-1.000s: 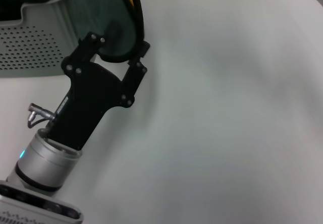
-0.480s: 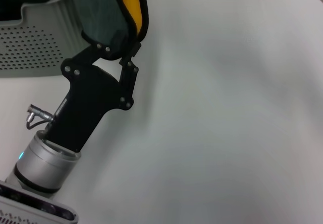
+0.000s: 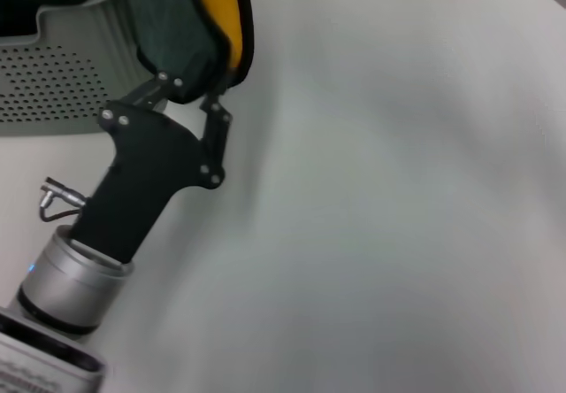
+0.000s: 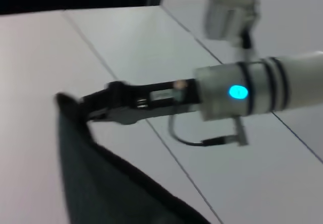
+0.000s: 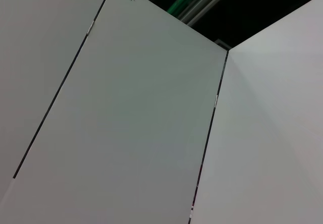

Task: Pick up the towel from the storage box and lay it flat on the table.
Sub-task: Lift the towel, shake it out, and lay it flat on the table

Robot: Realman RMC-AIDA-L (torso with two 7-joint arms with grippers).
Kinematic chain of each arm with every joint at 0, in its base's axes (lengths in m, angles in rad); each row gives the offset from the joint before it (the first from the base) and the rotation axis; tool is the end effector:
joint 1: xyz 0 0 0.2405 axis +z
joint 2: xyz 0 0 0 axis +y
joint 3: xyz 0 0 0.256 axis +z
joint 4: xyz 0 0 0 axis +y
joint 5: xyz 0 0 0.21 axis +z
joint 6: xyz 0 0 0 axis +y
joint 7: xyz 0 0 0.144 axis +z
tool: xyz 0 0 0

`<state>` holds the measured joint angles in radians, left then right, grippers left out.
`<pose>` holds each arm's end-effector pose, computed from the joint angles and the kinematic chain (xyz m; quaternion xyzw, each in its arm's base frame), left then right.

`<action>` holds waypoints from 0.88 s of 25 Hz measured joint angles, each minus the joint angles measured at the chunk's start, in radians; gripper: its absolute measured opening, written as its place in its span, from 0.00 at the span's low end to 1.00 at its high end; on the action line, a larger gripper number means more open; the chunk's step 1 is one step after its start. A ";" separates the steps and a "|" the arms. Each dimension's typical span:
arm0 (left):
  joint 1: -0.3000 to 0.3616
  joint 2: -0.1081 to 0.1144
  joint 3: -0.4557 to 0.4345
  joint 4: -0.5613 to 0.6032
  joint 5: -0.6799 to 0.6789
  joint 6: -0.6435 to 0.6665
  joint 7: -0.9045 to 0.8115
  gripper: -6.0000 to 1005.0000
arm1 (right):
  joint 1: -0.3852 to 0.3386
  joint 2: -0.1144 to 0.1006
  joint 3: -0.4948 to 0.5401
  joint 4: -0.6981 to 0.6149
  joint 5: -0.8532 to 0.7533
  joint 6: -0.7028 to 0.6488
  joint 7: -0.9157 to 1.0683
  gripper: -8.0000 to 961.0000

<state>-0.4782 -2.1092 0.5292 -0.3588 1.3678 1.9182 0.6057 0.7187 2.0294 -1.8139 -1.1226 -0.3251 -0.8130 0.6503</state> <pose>-0.2292 0.2301 -0.0534 -0.7041 0.1707 -0.3721 0.5803 -0.0338 0.3742 0.0090 -0.7844 -0.1157 0.5431 0.2764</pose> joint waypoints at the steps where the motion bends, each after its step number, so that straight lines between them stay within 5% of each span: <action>1: 0.006 0.000 -0.004 0.010 0.000 0.003 -0.049 0.15 | -0.005 0.000 0.000 0.000 0.000 -0.001 0.000 0.01; 14: 0.046 0.009 0.028 0.251 0.016 0.039 -0.593 0.03 | -0.090 -0.005 -0.002 0.009 -0.008 -0.007 0.037 0.01; 22: 0.090 0.023 0.032 0.621 -0.008 0.058 -1.214 0.02 | -0.162 -0.038 0.060 0.111 -0.067 -0.108 0.250 0.01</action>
<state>-0.3878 -2.0861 0.5614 0.2617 1.3596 1.9760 -0.6083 0.5563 1.9918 -1.7541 -1.0112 -0.3923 -0.9206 0.9006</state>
